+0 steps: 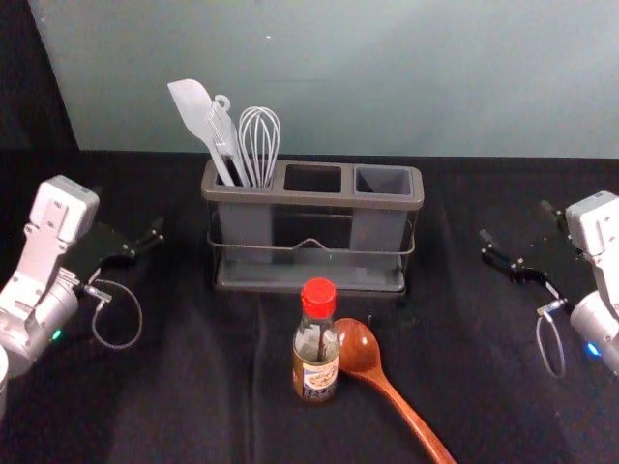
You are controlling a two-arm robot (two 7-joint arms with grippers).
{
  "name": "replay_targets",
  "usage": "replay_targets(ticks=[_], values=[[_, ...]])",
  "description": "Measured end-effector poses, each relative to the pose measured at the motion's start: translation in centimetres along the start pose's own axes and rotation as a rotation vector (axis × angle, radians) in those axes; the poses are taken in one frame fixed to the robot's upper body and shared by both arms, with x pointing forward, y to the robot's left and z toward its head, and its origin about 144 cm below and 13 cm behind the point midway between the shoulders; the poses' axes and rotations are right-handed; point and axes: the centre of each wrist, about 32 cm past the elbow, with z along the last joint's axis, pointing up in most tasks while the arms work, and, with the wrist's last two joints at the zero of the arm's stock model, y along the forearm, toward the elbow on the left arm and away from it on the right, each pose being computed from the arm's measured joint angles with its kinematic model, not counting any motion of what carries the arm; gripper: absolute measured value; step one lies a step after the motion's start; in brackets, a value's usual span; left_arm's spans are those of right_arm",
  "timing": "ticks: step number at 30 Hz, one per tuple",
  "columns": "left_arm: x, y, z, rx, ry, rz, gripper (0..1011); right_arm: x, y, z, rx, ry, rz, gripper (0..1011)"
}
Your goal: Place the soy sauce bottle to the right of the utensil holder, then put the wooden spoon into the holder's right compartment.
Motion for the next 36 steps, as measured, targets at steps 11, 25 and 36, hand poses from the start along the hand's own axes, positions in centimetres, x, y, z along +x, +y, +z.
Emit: replay_targets(ticks=[11,25,36], values=[[0.0,0.0,0.0,0.0,0.0,0.0,1005,0.0,0.0,0.0,0.0,0.0,0.0,1003],[0.0,0.0,0.0,0.0,0.0,0.0,1005,0.0,0.0,0.0,0.0,0.0,0.0,1003],[0.0,0.0,0.0,0.0,0.0,0.0,1005,0.23,-0.45,0.4,0.022,0.001,-0.002,1003]])
